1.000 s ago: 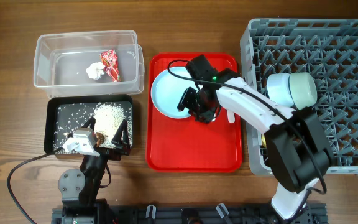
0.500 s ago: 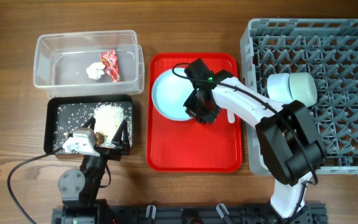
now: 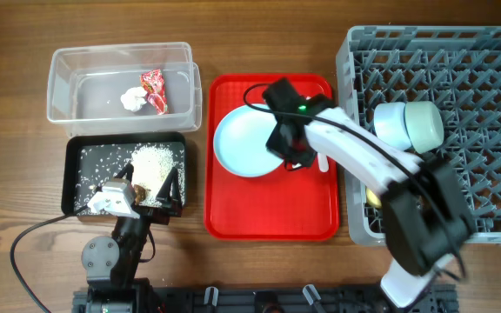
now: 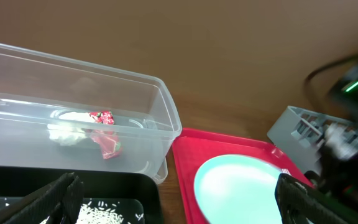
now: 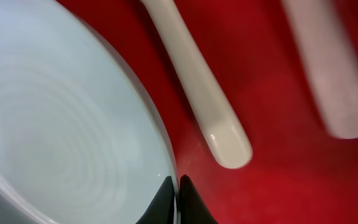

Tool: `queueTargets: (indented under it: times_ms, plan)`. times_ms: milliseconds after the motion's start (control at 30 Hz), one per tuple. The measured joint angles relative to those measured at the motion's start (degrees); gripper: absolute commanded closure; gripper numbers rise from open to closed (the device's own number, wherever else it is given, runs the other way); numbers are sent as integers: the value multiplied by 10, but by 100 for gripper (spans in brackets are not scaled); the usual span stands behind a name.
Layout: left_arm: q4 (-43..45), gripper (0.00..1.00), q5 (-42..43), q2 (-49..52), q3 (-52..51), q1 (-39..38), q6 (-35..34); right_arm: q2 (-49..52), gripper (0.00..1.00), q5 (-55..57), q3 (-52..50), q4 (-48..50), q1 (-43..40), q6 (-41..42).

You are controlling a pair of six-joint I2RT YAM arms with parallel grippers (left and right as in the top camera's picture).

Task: Sort waste into correct bins and load items into the dishwasher rack
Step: 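Lift the light-blue plate and carry it to the rack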

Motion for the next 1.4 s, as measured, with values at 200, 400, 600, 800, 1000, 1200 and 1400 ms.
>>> queueTargets:
  times_ms: [200,400,600,800,1000,1200,1400]
  plan:
    - [0,0,0,0,0,0,0,-173,96,120,-2,-6,0,-87]
    - [0,0,0,0,0,0,0,-328,96,308,-2,-35,0,-187]
    - [0,0,0,0,0,0,0,-397,96,576,-2,-90,-10,-252]
    - [0,0,0,0,0,0,0,-396,96,781,-2,-80,-67,-354]
    - [0,0,0,0,0,0,0,-391,95,829,-2,-36,-158,-423]
    - [0,0,0,0,0,0,0,-346,96,841,-4,101,-249,-534]
    - [0,0,0,0,0,0,0,-259,96,827,-4,179,-326,-664]
